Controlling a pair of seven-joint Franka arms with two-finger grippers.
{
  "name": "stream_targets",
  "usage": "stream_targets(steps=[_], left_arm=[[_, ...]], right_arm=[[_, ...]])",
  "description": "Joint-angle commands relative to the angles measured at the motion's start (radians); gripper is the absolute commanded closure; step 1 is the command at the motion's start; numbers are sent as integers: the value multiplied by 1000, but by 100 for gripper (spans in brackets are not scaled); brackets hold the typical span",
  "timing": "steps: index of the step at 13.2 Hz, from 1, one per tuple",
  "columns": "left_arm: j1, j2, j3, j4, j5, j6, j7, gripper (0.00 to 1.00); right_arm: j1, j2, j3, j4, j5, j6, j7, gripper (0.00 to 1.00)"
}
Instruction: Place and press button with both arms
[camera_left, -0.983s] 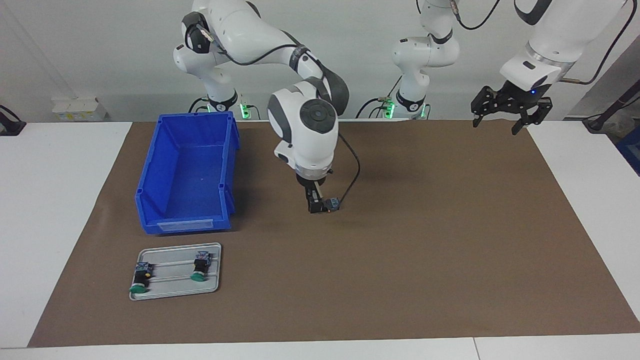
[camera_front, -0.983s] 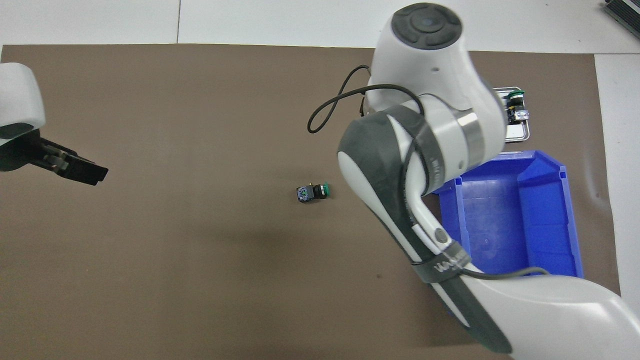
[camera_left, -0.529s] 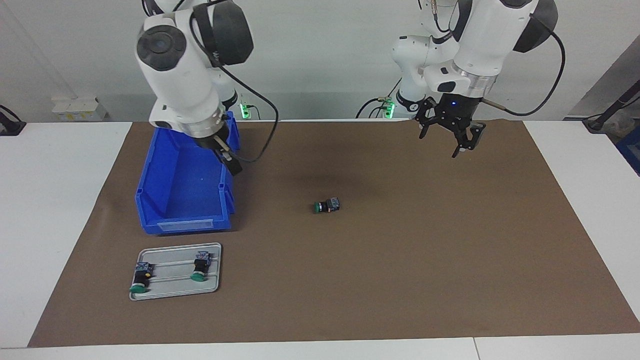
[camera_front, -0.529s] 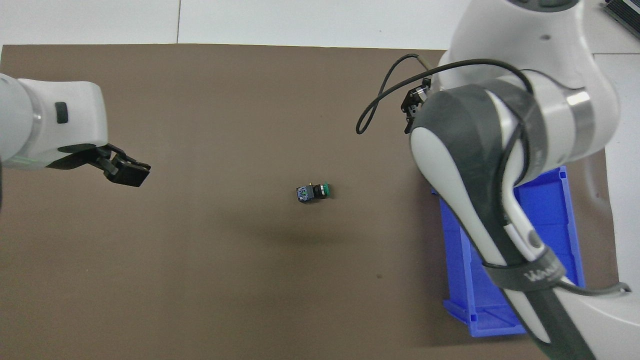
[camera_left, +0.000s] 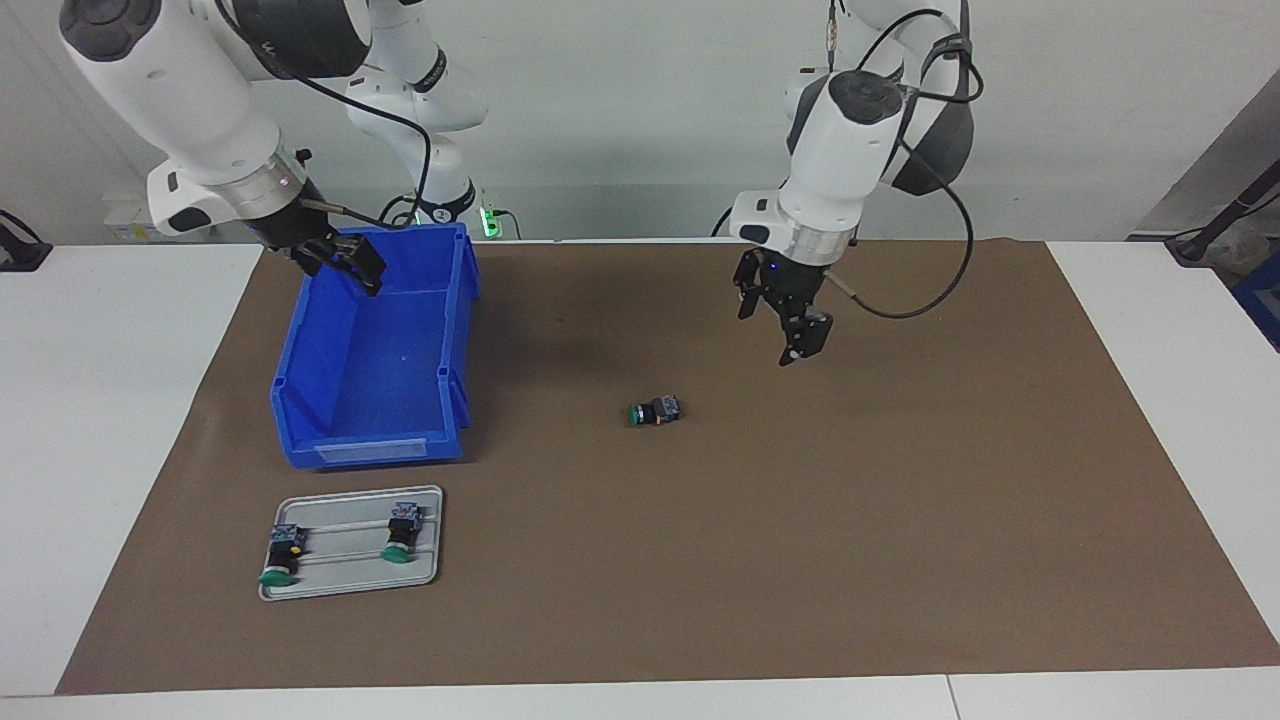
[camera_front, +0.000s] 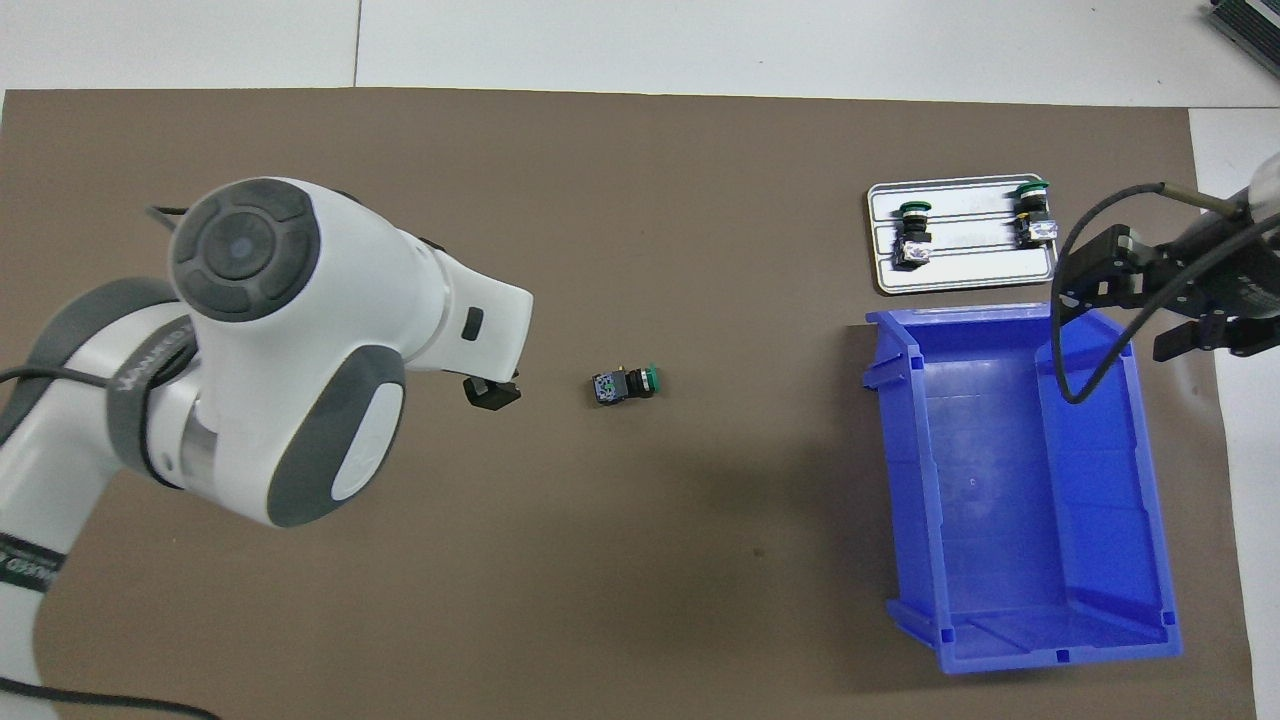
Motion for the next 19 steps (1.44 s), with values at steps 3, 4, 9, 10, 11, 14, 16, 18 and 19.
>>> stream_targets(steps=[3, 4, 9, 10, 11, 14, 16, 18, 19], left_arm=[[-89, 82, 18, 5, -29, 117, 16, 5], [-94, 101, 18, 5, -42, 139, 8, 5], [-145, 181, 18, 8, -51, 214, -24, 9], [-163, 212, 19, 16, -51, 238, -28, 9], [-190, 243, 22, 16, -48, 251, -39, 9], [-201, 270, 21, 5, -46, 280, -39, 9], [-212, 298, 22, -1, -43, 304, -39, 9], [-214, 318, 22, -7, -43, 338, -42, 9], [-214, 320, 24, -9, -43, 340, -44, 10]], right_arm=[[-25, -92, -13, -185, 13, 176, -306, 15], [-25, -102, -18, -219, 10, 230, -350, 15], [-27, -93, -23, -212, -82, 364, -547, 14], [-27, -90, -29, -206, -87, 369, -595, 14], [-27, -88, -35, -195, -84, 358, -600, 13], [-24, -90, -35, -193, -70, 271, -560, 13], [-22, -94, -36, -193, -73, 215, -511, 11], [-16, -94, -36, -199, -78, 186, -508, 6], [-15, -94, -36, -202, -82, 185, -510, 6]])
